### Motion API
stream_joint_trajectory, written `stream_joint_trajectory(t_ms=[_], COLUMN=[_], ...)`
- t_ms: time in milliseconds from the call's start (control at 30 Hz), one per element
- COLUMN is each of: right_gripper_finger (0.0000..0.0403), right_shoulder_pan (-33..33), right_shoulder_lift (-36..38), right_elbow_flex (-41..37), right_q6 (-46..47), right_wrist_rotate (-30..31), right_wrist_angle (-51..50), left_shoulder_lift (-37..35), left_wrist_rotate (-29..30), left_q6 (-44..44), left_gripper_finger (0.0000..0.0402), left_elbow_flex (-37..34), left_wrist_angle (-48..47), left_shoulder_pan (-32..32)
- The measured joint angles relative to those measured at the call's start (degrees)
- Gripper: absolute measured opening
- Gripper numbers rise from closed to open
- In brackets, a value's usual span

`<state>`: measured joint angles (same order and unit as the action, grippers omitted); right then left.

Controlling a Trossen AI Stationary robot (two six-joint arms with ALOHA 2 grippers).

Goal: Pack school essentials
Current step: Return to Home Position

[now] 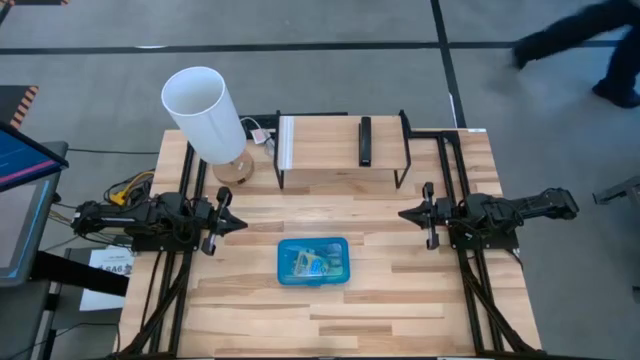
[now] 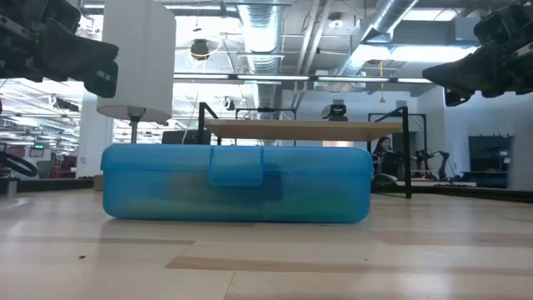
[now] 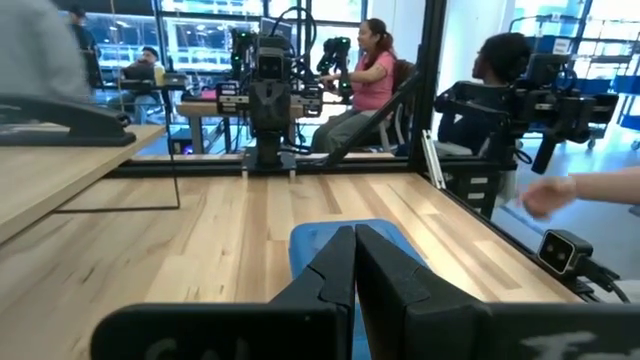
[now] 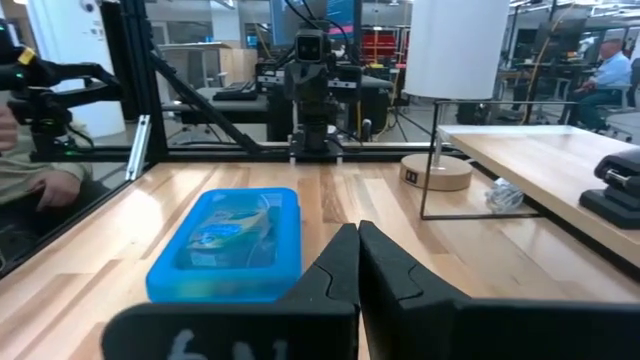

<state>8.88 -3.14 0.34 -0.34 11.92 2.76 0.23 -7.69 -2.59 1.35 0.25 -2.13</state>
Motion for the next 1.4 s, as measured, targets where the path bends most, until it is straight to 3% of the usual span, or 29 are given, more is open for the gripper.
stream_joint_trajectory(t_ms=[733, 1400], right_gripper_finger=[0.0017, 0.0017], right_shoulder_pan=[0.0, 0.0], right_shoulder_lift=[0.0, 0.0], right_elbow_flex=[0.0, 0.0], right_q6=[-0.1, -0.1], right_wrist_rotate=[0.2, 0.2], right_wrist_angle=[-0.1, -0.1], left_shoulder_lift=[0.0, 0.0], left_wrist_rotate=[7.1, 7.3], left_q6=[-0.2, -0.2], left_gripper_finger=[0.0, 0.0], left_elbow_flex=[0.1, 0.1], left_wrist_angle=[-1.1, -1.0], left_shoulder_pan=[0.0, 0.0])
